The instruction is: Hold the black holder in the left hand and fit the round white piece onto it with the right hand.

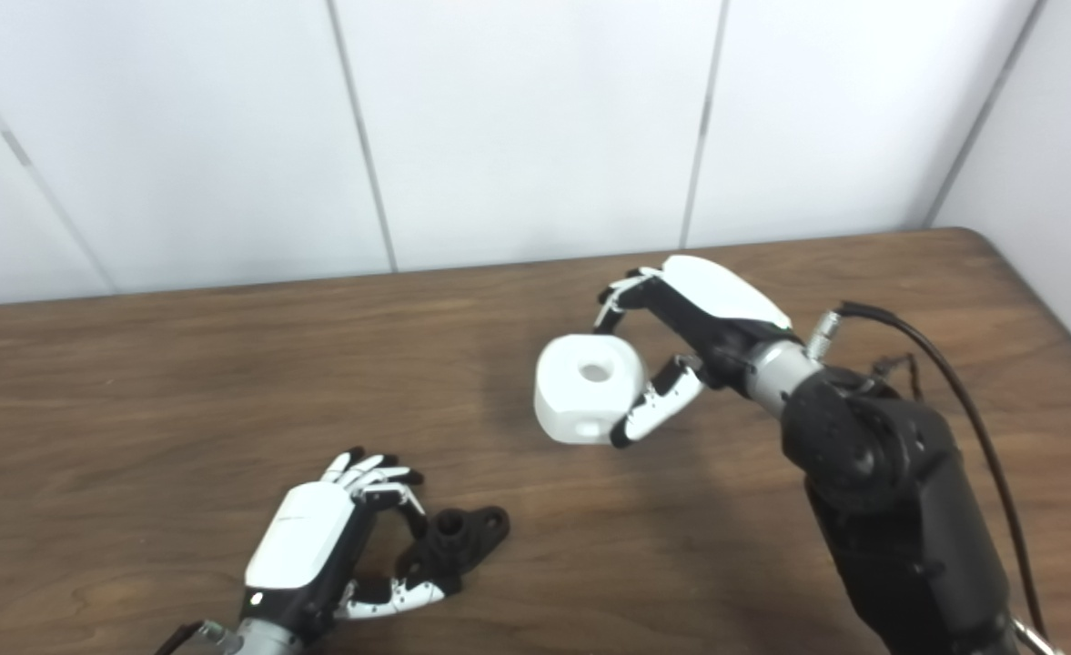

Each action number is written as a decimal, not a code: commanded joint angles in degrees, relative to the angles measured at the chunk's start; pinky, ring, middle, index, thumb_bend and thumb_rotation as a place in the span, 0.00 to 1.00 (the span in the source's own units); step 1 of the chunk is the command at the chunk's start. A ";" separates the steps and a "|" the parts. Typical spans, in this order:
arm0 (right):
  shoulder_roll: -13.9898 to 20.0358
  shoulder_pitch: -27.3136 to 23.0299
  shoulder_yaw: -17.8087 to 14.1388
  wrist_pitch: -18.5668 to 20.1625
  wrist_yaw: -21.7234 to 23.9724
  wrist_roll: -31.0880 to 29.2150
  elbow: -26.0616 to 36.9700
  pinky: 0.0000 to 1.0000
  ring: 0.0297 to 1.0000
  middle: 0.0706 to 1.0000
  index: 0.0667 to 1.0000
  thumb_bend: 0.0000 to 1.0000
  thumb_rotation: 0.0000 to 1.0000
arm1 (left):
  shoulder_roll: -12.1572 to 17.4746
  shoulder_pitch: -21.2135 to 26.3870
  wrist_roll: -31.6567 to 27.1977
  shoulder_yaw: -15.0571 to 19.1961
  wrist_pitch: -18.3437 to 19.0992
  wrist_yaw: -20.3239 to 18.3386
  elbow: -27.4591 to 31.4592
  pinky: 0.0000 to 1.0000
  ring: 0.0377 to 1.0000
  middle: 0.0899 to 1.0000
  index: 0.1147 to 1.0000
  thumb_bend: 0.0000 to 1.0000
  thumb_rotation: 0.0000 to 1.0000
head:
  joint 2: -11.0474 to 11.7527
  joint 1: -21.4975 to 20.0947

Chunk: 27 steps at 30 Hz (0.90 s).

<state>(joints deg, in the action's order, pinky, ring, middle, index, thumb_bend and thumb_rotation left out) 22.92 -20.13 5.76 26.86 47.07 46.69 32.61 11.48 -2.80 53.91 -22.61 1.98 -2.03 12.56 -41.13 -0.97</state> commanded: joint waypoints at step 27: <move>-5.19 1.98 5.89 -0.63 0.24 0.16 6.04 1.00 0.97 0.84 0.44 0.53 0.14 | -1.36 1.00 2.77 -2.37 2.27 -3.61 0.92 0.99 0.88 0.77 0.42 0.52 0.05 | -4.47 2.59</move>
<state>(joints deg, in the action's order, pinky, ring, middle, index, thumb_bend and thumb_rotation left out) 17.80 -16.23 11.80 26.76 48.98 46.76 37.25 10.37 -1.92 55.68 -23.87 4.05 -4.12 13.42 -45.53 1.58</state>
